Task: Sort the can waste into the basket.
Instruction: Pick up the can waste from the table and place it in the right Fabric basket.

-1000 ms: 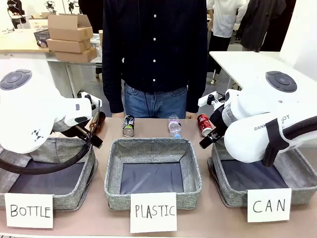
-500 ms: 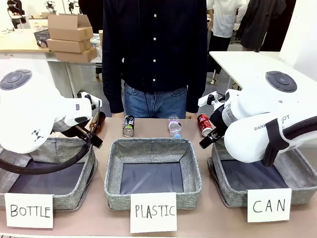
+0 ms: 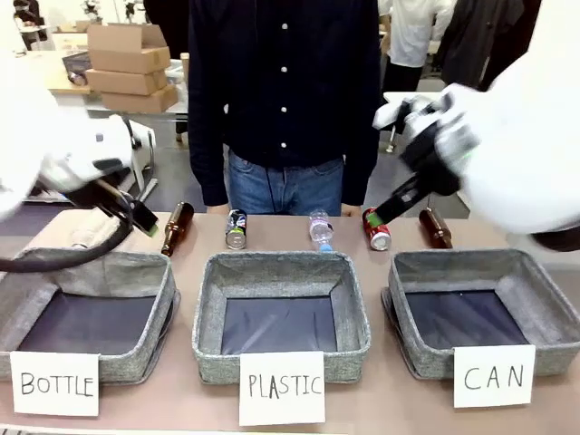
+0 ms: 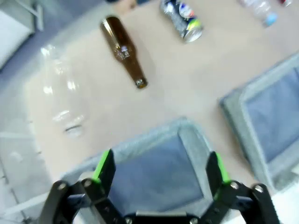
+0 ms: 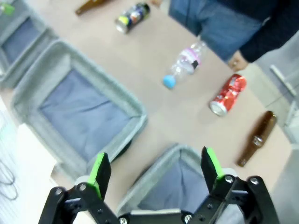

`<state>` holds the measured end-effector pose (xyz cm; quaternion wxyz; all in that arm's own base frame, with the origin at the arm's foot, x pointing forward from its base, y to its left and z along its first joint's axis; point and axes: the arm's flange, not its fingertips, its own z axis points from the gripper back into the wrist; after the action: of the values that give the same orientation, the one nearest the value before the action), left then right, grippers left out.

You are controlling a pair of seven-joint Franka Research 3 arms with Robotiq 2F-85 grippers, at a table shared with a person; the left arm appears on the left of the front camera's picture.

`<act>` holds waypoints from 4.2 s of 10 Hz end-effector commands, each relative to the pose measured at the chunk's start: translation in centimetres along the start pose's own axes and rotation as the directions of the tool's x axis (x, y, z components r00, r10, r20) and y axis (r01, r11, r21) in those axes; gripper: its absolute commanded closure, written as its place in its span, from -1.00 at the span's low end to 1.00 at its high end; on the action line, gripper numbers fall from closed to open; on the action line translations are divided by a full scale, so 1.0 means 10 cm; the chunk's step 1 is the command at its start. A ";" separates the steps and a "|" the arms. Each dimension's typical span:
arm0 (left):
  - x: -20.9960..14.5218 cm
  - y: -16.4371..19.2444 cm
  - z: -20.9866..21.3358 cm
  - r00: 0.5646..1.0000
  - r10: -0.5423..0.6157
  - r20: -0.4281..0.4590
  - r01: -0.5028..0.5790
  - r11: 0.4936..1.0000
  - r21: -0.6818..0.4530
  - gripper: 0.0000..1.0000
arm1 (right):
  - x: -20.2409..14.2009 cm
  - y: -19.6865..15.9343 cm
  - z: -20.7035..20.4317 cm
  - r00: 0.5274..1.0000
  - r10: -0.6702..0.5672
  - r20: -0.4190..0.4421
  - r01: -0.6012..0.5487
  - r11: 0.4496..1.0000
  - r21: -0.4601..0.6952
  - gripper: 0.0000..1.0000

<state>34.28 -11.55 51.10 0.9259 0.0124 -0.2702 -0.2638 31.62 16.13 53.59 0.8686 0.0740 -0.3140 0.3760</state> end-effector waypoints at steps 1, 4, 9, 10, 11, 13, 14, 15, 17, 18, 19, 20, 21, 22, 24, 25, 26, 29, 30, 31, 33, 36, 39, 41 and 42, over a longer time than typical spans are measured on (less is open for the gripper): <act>-0.82 -0.34 0.67 0.999 -0.042 0.033 0.039 0.996 0.074 -1.00 | -0.38 0.16 0.59 0.997 0.040 -0.064 -0.043 0.998 -0.035 -1.00; -0.10 -0.06 0.52 1.000 -0.014 0.014 0.013 0.999 0.031 -1.00 | -0.09 0.09 0.44 1.000 0.023 -0.015 -0.023 1.000 0.000 -1.00; -0.71 0.70 1.05 0.988 0.142 0.065 -0.037 0.619 -0.784 -1.00 | -0.73 -0.55 0.96 0.773 -0.620 -0.134 0.564 0.575 0.593 -1.00; -0.85 0.93 0.98 0.958 0.281 0.055 -0.085 0.461 -0.883 -1.00 | -0.89 -0.74 1.03 0.723 -0.678 -0.134 0.556 0.456 0.695 -1.00; -0.92 1.03 0.92 0.926 0.373 0.059 -0.096 0.383 -0.919 -1.00 | -0.98 -0.84 1.05 0.693 -0.706 -0.145 0.572 0.417 0.706 -1.00; -0.96 1.10 0.80 0.874 0.479 0.083 -0.058 0.272 -0.961 -1.00 | -1.06 -1.01 1.05 0.648 -0.746 -0.157 0.587 0.356 0.727 -1.00; -0.98 1.12 0.75 0.863 0.498 0.091 -0.044 0.252 -0.967 -1.00 | -1.07 -1.06 1.04 0.628 -0.764 -0.148 0.587 0.341 0.734 -1.00; -0.95 1.14 0.70 0.854 0.517 0.055 -0.079 0.233 -0.969 -1.00 | -1.03 -1.07 1.03 0.608 -0.780 -0.147 0.620 0.351 0.701 -1.00; -1.02 1.16 0.78 0.867 0.485 0.117 -0.023 0.273 -0.962 -1.00 | -1.17 -1.15 1.05 0.620 -0.768 -0.161 0.595 0.327 0.734 -1.00; -1.02 1.16 0.78 0.867 0.485 0.117 -0.023 0.273 -0.962 -1.00 | -1.17 -1.15 1.05 0.620 -0.768 -0.161 0.595 0.327 0.734 -1.00; -1.02 1.16 0.78 0.867 0.485 0.117 -0.023 0.273 -0.962 -1.00 | -1.17 -1.15 1.05 0.620 -0.768 -0.161 0.595 0.327 0.734 -1.00; -1.02 1.16 0.78 0.867 0.485 0.117 -0.023 0.273 -0.962 -1.00 | -1.17 -1.15 1.05 0.620 -0.768 -0.161 0.595 0.327 0.734 -1.00; -1.02 1.16 0.78 0.867 0.485 0.117 -0.023 0.273 -0.962 -1.00 | -1.17 -1.15 1.05 0.620 -0.768 -0.161 0.595 0.327 0.734 -1.00; -1.02 1.16 0.78 0.867 0.485 0.117 -0.023 0.273 -0.962 -1.00 | -1.17 -1.15 1.05 0.620 -0.768 -0.161 0.595 0.327 0.734 -1.00; -1.02 1.16 0.78 0.867 0.485 0.117 -0.023 0.273 -0.962 -1.00 | -1.17 -1.15 1.05 0.620 -0.768 -0.161 0.595 0.327 0.734 -1.00; -1.02 1.16 0.78 0.867 0.485 0.117 -0.023 0.273 -0.962 -1.00 | -1.17 -1.15 1.05 0.620 -0.768 -0.161 0.595 0.327 0.734 -1.00; -1.02 1.16 0.78 0.867 0.485 0.117 -0.023 0.273 -0.962 -1.00 | -1.17 -1.15 1.05 0.620 -0.768 -0.161 0.595 0.327 0.734 -1.00; -1.02 1.16 0.78 0.867 0.485 0.117 -0.023 0.273 -0.962 -1.00 | -1.22 -1.12 1.05 0.605 -0.774 -0.188 0.625 0.315 0.714 -1.00; -1.02 1.16 0.78 0.867 0.485 0.117 -0.023 0.273 -0.962 -1.00 | -1.08 -1.12 0.96 0.637 -0.747 -0.193 0.682 0.428 0.593 -1.00; -1.02 1.16 0.78 0.867 0.485 0.117 -0.023 0.273 -0.962 -1.00 | -0.94 -1.11 0.86 0.701 -0.682 -0.210 0.689 0.569 0.450 -1.00; -1.02 1.16 0.78 0.867 0.485 0.117 -0.023 0.273 -0.962 -1.00 | -0.50 -1.08 0.49 0.837 -0.456 -0.303 0.524 0.828 0.200 -1.00; -1.02 1.16 0.78 0.867 0.485 0.117 -0.023 0.273 -0.962 -1.00 | -0.22 -1.03 0.12 0.888 -0.393 -0.237 0.400 0.916 -0.022 -1.00; -1.02 1.16 0.78 0.867 0.485 0.117 -0.023 0.273 -0.962 -1.00 | -0.16 -0.93 0.13 0.882 -0.369 -0.292 0.409 0.908 0.088 -1.00; -1.02 1.16 0.78 0.867 0.485 0.117 -0.023 0.273 -0.962 -1.00 | 0.06 -1.11 0.02 0.913 -0.382 -0.140 0.383 0.924 -0.024 -1.00; -1.02 1.16 0.78 0.867 0.485 0.117 -0.023 0.273 -0.962 -1.00 | 0.45 -1.35 -0.50 0.899 -0.412 -0.151 0.387 0.907 -0.166 -1.00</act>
<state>28.49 4.63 54.30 0.7228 -0.6180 -0.2320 -0.2043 39.72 8.63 55.12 0.9464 0.1075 -0.2206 0.2099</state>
